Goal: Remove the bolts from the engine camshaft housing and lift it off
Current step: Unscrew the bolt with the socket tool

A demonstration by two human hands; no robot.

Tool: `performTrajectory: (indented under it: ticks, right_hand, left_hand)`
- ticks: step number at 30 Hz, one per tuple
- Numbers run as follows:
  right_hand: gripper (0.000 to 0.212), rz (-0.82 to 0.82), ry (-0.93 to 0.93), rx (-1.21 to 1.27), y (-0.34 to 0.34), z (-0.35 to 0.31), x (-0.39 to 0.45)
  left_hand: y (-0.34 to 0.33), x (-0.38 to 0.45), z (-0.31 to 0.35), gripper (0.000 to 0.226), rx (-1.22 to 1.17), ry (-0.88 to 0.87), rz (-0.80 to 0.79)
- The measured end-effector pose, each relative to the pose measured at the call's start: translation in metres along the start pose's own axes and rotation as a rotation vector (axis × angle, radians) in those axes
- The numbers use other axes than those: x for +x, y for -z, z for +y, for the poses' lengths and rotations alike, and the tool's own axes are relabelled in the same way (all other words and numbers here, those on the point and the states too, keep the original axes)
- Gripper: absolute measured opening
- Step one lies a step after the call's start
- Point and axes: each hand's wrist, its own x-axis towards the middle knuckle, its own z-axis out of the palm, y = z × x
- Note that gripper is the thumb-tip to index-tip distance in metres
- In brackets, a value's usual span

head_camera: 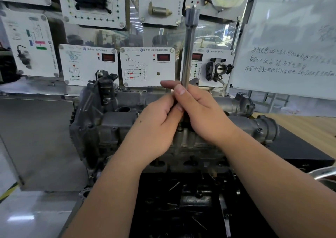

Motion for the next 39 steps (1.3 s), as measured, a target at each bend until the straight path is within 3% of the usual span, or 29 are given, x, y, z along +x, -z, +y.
performTrajectory:
  ticks: [7,11,16,24,31,39]
  right_hand:
    - [0.026,0.066,0.008,-0.021,0.0,0.002,0.0]
    - [0.03,0.017,-0.017,-0.054,0.001,0.002,0.0]
    - [0.029,-0.029,-0.001,-0.063,0.0,0.001,0.0]
    - [0.014,0.103,0.079,-0.011,0.002,0.004,-0.001]
    - [0.025,0.034,0.0,-0.016,0.004,0.003,-0.001]
    - [0.024,0.118,0.03,-0.005,0.001,0.001,-0.003]
  left_hand:
    - [-0.01,0.001,0.002,0.026,0.015,-0.003,0.135]
    - [-0.005,0.001,-0.001,0.022,0.049,-0.016,0.066]
    - [0.002,0.0,-0.001,0.023,-0.1,0.036,-0.021]
    - [-0.01,0.003,-0.003,0.011,0.038,0.002,0.168]
    - [-0.003,0.001,-0.002,0.023,0.01,-0.029,0.036]
    - [-0.017,0.001,0.0,0.013,0.051,-0.054,0.183]
